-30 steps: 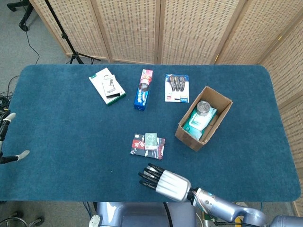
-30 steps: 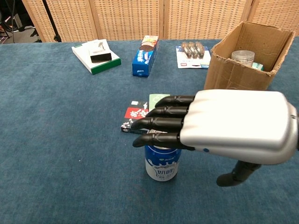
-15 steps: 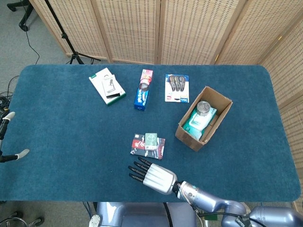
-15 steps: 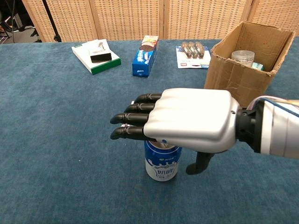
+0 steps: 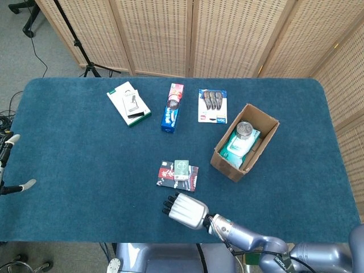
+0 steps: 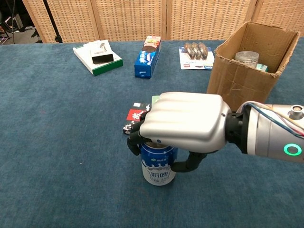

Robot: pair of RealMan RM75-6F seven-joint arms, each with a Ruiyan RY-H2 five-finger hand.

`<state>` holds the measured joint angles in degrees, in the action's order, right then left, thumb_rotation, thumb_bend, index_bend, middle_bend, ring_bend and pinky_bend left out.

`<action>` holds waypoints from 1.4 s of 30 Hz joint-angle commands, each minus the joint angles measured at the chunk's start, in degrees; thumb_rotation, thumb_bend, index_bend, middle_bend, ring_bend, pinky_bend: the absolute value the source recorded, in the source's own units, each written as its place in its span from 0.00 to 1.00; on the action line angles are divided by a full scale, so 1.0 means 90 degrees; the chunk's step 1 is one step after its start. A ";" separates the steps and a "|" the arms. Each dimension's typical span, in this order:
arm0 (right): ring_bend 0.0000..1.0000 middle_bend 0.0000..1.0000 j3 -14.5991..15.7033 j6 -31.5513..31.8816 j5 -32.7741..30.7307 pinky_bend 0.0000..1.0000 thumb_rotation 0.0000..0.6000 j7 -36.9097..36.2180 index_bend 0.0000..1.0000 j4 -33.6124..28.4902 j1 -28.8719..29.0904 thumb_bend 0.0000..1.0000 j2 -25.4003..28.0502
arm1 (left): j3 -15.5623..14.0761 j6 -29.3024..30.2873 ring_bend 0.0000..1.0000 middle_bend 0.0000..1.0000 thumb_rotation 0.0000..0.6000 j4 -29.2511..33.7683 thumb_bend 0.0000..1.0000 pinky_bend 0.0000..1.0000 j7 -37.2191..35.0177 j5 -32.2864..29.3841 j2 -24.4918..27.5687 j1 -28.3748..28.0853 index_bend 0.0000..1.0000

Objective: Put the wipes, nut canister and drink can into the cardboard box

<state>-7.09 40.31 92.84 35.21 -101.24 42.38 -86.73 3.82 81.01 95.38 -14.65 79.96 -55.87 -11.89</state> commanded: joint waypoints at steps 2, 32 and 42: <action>0.50 0.59 -0.0061 0.0812 0.0586 0.51 1.00 -0.0631 0.59 -0.0237 0.0045 0.73 0.0324 | 0.0014 -0.0032 0.00 0.00 1.00 0.0010 0.00 0.00 -0.0003 0.0031 0.0009 0.0008 0.00; 0.50 0.59 -0.0882 0.1986 -0.0499 0.51 1.00 -0.2688 0.59 0.0791 -0.0377 0.77 0.2855 | 0.0037 -0.0237 0.00 0.00 1.00 0.0166 0.00 0.00 0.0164 0.0282 0.0039 0.0019 0.00; 0.50 0.58 -0.0505 0.1881 -0.0547 0.52 1.00 -0.2667 0.59 0.1161 -0.0363 0.77 0.2591 | 0.0065 -0.0317 0.00 0.00 1.00 0.0141 0.00 0.00 0.0103 0.0243 0.0064 0.0015 0.00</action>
<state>-11.72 57.18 87.88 11.26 -90.85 39.12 -63.35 4.41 78.16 96.64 -13.72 82.16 -55.29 -11.76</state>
